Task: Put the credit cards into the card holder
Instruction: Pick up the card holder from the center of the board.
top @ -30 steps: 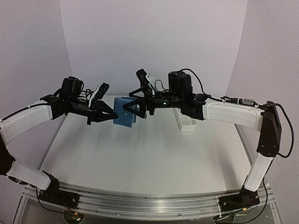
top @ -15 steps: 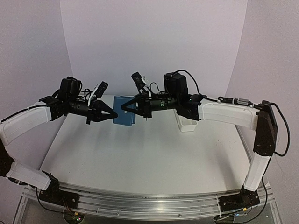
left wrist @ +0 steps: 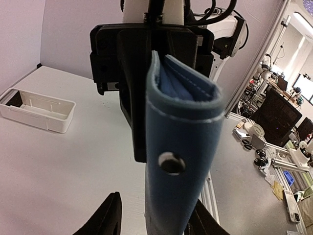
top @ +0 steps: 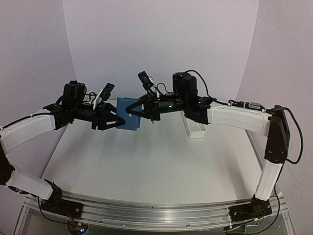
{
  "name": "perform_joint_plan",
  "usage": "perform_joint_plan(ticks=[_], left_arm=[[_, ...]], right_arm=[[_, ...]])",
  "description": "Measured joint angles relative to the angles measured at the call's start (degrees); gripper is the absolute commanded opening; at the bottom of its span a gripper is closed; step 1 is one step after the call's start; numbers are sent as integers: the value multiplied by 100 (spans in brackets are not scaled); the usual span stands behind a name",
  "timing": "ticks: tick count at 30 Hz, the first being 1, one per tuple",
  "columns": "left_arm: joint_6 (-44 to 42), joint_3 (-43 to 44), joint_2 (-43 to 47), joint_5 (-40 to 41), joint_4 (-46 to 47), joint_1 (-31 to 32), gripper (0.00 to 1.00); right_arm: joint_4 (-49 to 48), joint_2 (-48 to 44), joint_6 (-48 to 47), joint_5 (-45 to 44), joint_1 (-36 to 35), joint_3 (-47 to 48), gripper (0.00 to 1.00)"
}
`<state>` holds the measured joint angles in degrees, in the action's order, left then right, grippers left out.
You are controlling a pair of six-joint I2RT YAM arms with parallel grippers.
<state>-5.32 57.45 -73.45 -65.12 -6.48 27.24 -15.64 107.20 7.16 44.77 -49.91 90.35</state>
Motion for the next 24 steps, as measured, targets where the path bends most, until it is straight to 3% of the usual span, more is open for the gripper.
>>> perform_joint_plan(ticks=[2,5,7,8,9,10,11,13,19,22,24], left_arm=[[223,-11,0,-33,181,83,35],[446,-22,-28,-33,321,232,5],[568,-46,-61,42,452,297,0],[584,-50,-63,52,463,295,0],[619,-52,-76,114,505,291,0],[656,-52,-79,122,507,293,0],[691,-52,-94,157,514,304,0],[686,-52,-103,160,496,315,0],[33,-46,-103,70,127,313,0],[-398,-7,-103,2,-72,304,0],[-485,26,-103,-129,-87,297,0]], right_arm=[[-118,4,48,26,0,35,0],[-306,20,153,33,0,42,0],[-382,39,271,101,2,42,0],[-396,42,310,92,4,42,22],[-413,63,372,92,20,46,28],[-420,66,400,94,31,46,45],[-450,70,415,70,42,46,56],[-522,66,472,57,94,46,63],[-579,-568,326,-13,634,-474,67],[-439,-1368,-35,-212,1058,-1040,45],[-205,-1681,-334,-356,1158,-1141,43]])
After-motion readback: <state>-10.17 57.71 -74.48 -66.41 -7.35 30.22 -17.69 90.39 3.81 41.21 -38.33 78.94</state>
